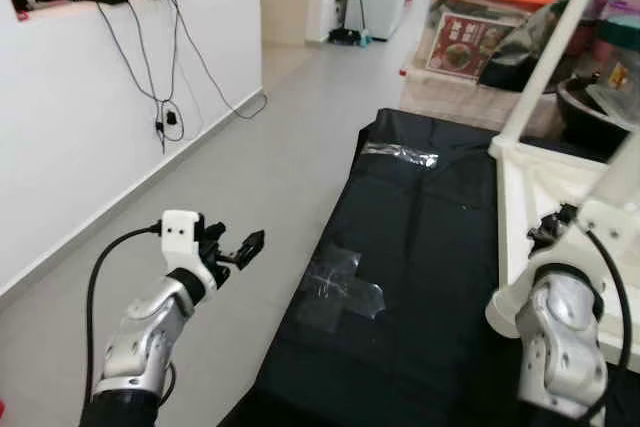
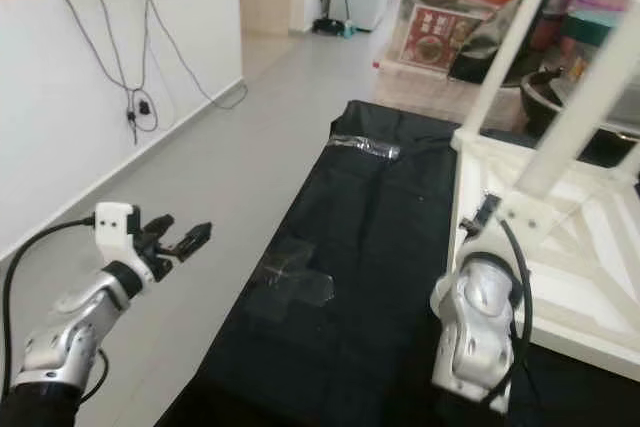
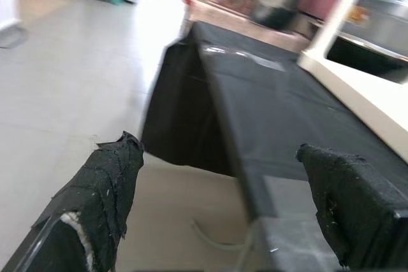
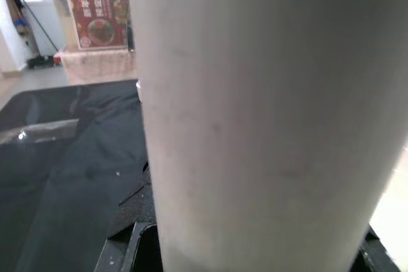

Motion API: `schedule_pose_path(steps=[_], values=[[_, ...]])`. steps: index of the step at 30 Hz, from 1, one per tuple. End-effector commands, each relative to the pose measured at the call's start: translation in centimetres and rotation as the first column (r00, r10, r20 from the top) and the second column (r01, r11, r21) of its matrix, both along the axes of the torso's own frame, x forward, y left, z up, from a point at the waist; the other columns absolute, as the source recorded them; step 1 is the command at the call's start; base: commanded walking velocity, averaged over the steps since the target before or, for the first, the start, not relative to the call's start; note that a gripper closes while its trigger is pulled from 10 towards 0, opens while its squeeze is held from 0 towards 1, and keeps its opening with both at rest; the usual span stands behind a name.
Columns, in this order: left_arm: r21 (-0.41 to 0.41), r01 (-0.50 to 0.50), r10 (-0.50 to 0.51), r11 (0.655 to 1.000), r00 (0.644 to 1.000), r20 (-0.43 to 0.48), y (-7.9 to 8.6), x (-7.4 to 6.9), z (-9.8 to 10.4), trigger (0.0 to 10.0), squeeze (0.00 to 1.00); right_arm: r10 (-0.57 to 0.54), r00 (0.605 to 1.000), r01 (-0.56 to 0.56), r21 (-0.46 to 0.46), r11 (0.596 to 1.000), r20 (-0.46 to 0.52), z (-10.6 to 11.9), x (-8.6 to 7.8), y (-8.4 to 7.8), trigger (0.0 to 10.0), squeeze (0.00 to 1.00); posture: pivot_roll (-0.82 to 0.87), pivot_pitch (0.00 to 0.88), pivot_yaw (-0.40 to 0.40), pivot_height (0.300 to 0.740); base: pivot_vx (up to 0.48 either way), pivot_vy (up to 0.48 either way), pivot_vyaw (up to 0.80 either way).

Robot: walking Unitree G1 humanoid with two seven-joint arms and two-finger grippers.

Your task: Building children table

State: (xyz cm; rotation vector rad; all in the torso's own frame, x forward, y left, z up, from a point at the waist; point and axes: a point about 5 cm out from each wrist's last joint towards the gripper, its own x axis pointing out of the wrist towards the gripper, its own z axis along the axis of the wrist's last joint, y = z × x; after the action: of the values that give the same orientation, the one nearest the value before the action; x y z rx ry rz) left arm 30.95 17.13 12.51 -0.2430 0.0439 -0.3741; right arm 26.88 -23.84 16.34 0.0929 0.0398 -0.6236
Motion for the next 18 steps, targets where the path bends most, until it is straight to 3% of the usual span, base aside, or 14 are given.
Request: schedule_pose_path(steps=[1,2,3,4,5,7,8,9,11,14,15,16,17,18], values=[[0.0,0.015,-0.015,1.0,1.0,-0.006,-0.3,0.0,-0.1,10.0,0.0,0.162,0.983,-0.154,0.087,0.984,-0.088,-2.2,0.4,1.7,10.0,0.0,-0.08,0.0,-0.059,0.74,0.0,0.0,0.0],[0.0,0.015,-0.015,1.0,1.0,-0.006,-0.3,0.0,-0.1,10.0,0.0,0.234,0.971,-0.229,0.092,0.969,-0.048,-1.8,1.0,2.4,10.0,0.0,-0.08,0.0,-0.059,0.74,0.0,0.0,0.0],[0.0,0.016,-0.016,1.0,1.0,-0.007,-0.3,0.0,-0.1,10.0,0.0,0.311,0.95,-0.313,0.1,0.945,0.03,-0.9,1.4,2.9,10.0,0.39,-0.08,0.0,-0.055,0.74,0.0,0.0,0.0],[0.0,0.016,-0.016,1.0,1.0,-0.007,-0.3,0.0,-0.1,10.0,0.0,0.345,0.935,-0.352,0.104,0.93,0.079,-0.3,1.5,3.2,10.0,0.39,-0.08,0.0,-0.055,0.74,0.0,0.0,0.0],[0.0,0.016,-0.016,1.0,1.0,-0.008,-0.3,0.0,-0.1,10.0,0.0,0.355,0.929,-0.365,0.107,0.925,0.105,0.1,1.5,3.3,10.0,1.0,-0.08,0.0,-0.055,0.74,0.0,0.0,0.0],[0.0,0.018,-0.018,1.0,1.0,-0.008,-0.3,0.1,-0.2,10.0,0.0,0.457,0.878,-0.472,0.099,0.876,0.142,1.1,2.0,3.1,10.0,1.0,-0.09,0.0,-0.051,0.74,0.0,0.0,0.0],[0.0,0.02,-0.02,1.0,1.0,-0.008,-0.3,0.1,-0.2,10.0,0.0,0.473,0.868,-0.488,0.086,0.869,0.15,1.5,2.1,2.7,10.0,0.0,-0.09,0.0,-0.05,0.74,0.0,0.0,0.0],[0.0,0.02,-0.02,1.0,1.0,-0.008,-0.3,0.1,-0.2,10.0,0.0,0.473,0.868,-0.488,0.086,0.869,0.15,1.5,2.1,2.7,10.0,0.0,-0.09,0.0,-0.05,0.74,0.0,0.0,0.0],[-0.001,0.022,-0.022,1.0,1.0,-0.007,-0.4,0.1,-0.1,10.0,0.0,0.512,0.84,-0.52,-0.003,0.854,0.182,3.5,2.6,0.8,10.0,0.0,-0.09,0.0,-0.053,0.74,0.0,0.0,0.0],[-0.002,0.021,-0.021,1.0,1.0,-0.006,-0.4,0.2,-0.1,10.0,0.0,0.627,0.753,-0.622,-0.095,0.777,0.201,5.1,3.0,0.3,10.0,0.0,-0.08,0.0,-0.055,0.74,0.0,0.0,0.0],[-0.003,0.021,-0.021,1.0,1.0,-0.005,-0.4,0.2,-0.1,10.0,0.0,0.695,0.695,-0.685,-0.123,0.718,0.185,5.5,3.1,0.4,10.0,0.0,-0.08,0.0,-0.056,0.74,0.0,0.0,0.0],[-0.003,0.021,-0.021,1.0,1.0,-0.005,-0.4,0.2,-0.1,10.0,0.0,0.695,0.695,-0.685,-0.123,0.718,0.185,5.5,3.1,0.4,10.0,0.0,-0.08,0.0,-0.056,0.74,0.0,0.0,0.0],[-0.006,0.021,-0.021,1.0,1.0,-0.004,-0.5,0.2,-0.1,10.0,0.0,0.784,0.603,-0.768,-0.155,0.621,0.149,5.5,3.2,0.9,10.0,0.0,-0.08,0.0,-0.056,0.74,0.0,0.0,0.0],[-0.006,0.021,-0.021,1.0,1.0,-0.004,-0.5,0.2,-0.1,10.0,0.0,0.784,0.603,-0.768,-0.155,0.621,0.149,5.5,3.2,0.9,10.0,0.0,-0.08,0.0,-0.056,0.74,0.0,0.0,0.0]])
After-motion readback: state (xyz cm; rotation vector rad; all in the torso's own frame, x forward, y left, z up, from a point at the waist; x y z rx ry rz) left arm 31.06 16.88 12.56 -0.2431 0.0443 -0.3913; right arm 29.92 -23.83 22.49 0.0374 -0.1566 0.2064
